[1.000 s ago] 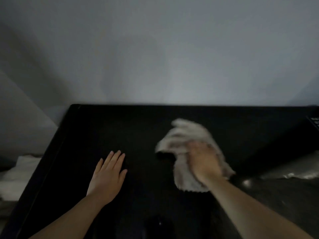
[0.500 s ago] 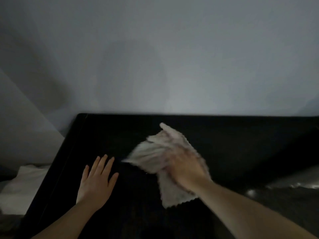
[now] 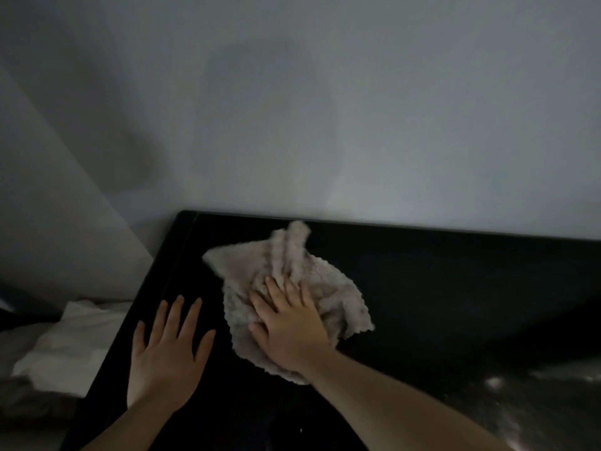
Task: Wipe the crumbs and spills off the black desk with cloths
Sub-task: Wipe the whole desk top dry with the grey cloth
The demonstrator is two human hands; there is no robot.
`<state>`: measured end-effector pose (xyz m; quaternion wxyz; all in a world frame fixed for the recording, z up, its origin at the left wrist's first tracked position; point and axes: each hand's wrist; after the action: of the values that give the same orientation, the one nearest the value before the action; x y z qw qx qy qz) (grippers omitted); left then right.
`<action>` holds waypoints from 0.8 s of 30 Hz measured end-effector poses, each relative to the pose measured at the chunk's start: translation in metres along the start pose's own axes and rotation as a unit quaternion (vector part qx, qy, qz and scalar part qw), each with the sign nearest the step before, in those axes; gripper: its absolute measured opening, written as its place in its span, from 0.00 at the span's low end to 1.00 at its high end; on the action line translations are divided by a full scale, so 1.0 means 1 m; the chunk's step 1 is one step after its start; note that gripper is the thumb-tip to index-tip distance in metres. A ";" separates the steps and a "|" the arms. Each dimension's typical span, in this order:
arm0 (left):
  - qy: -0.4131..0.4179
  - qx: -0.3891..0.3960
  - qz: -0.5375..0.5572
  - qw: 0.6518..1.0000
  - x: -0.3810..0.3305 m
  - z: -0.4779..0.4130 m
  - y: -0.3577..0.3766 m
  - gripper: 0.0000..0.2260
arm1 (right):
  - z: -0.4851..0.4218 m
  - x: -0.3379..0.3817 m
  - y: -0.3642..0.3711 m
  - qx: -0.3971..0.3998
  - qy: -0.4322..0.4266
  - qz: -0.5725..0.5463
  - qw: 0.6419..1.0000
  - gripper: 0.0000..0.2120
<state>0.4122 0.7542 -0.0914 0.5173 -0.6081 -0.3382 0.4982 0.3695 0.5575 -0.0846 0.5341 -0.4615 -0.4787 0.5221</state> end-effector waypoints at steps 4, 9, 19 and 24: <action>0.007 -0.005 -0.015 1.000 0.006 -0.001 0.003 0.33 | -0.010 -0.075 -0.005 -0.005 0.113 0.035 0.993 0.38; 0.002 0.002 -0.030 1.000 0.008 -0.002 0.004 0.31 | 0.010 -0.165 -0.016 0.059 0.448 -0.062 0.890 0.27; 0.015 0.008 0.007 1.000 0.007 -0.005 0.001 0.34 | -0.006 0.006 0.008 -0.040 -0.153 0.025 0.987 0.24; 0.154 0.041 -0.040 0.986 0.045 -0.030 -0.021 0.25 | -0.023 -0.097 -0.005 -0.011 0.257 -0.013 0.966 0.30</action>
<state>0.4554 0.7925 -0.0838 0.6071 -0.6422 -0.2576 0.3907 0.3937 0.4610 -0.0855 0.6404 -0.5801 -0.3372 0.3737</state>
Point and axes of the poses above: each hand's wrist, its own z-axis away from the middle knuckle, its own y-axis out of the palm, x = y × z, and after that the axes turned 8 degrees about z, right-handed
